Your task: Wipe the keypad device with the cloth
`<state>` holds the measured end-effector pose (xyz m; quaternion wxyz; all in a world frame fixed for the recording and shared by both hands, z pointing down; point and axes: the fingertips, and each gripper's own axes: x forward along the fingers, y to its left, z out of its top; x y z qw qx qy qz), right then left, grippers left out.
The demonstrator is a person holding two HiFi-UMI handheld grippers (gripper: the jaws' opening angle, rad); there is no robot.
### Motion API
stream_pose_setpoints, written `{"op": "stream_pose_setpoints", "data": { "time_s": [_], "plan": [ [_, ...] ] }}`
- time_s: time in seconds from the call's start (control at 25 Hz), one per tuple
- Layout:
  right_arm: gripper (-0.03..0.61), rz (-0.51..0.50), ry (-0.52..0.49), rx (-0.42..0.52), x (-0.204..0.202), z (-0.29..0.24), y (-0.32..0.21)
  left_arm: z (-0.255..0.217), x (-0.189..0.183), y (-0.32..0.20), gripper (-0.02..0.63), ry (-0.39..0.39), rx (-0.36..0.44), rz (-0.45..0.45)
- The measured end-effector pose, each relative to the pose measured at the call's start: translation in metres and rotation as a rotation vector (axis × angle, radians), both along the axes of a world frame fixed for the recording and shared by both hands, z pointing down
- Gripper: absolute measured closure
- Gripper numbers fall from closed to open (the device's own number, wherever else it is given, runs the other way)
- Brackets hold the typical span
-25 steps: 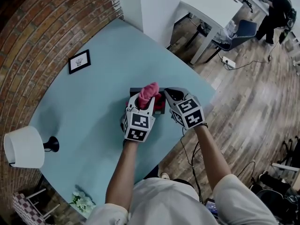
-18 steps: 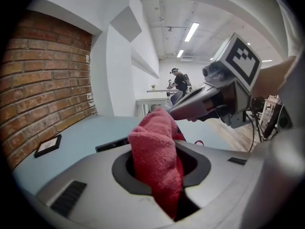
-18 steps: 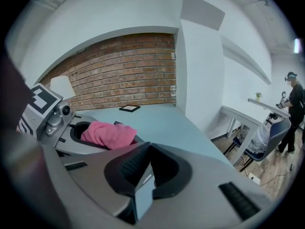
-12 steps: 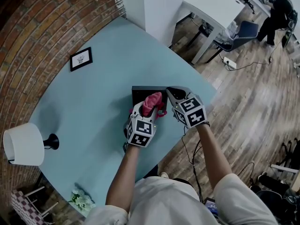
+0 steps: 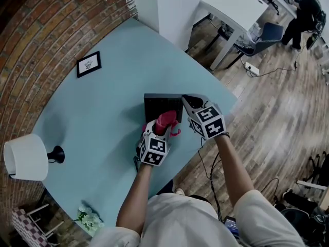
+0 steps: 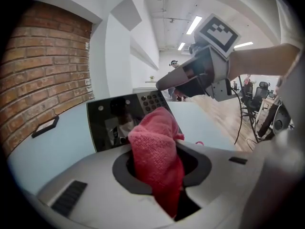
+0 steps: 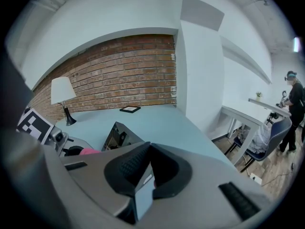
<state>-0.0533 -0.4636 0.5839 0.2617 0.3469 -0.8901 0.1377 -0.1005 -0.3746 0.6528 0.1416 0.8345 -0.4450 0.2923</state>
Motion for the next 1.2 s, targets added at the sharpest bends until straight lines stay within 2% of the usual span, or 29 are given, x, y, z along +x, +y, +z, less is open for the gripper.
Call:
{"op": "stream_pose_setpoints", "data": {
  "time_s": [0.44, 0.52, 0.64, 0.8, 0.88, 1.04, 1.2],
  "plan": [
    [0.548, 0.036, -0.041, -0.016, 0.0, 0.001, -0.001, 0.022, 0.0, 0.019, 0.485, 0.0, -0.08, -0.005],
    [0.548, 0.037, -0.043, -0.028, 0.0, 0.001, 0.0, 0.02, -0.001, 0.023, 0.485, 0.007, -0.075, -0.007],
    [0.556, 0.024, -0.023, -0.058, 0.003, -0.001, -0.003, -0.002, -0.001, 0.019, 0.485, 0.047, -0.006, -0.014],
    [0.555, 0.079, -0.049, -0.054, 0.024, -0.016, 0.004, -0.063, 0.001, -0.009, 0.485, 0.108, 0.152, -0.017],
    [0.555, 0.108, -0.061, -0.068, 0.038, -0.018, 0.018, -0.092, 0.007, -0.027, 0.485, 0.107, 0.225, 0.002],
    [0.557, 0.144, -0.081, -0.131, 0.061, -0.013, 0.055, -0.12, 0.019, -0.061, 0.485, 0.014, 0.303, 0.059],
    [0.557, 0.178, -0.12, -0.185, 0.076, -0.006, 0.088, -0.105, 0.027, -0.081, 0.485, -0.096, 0.273, 0.108]
  ]
}}
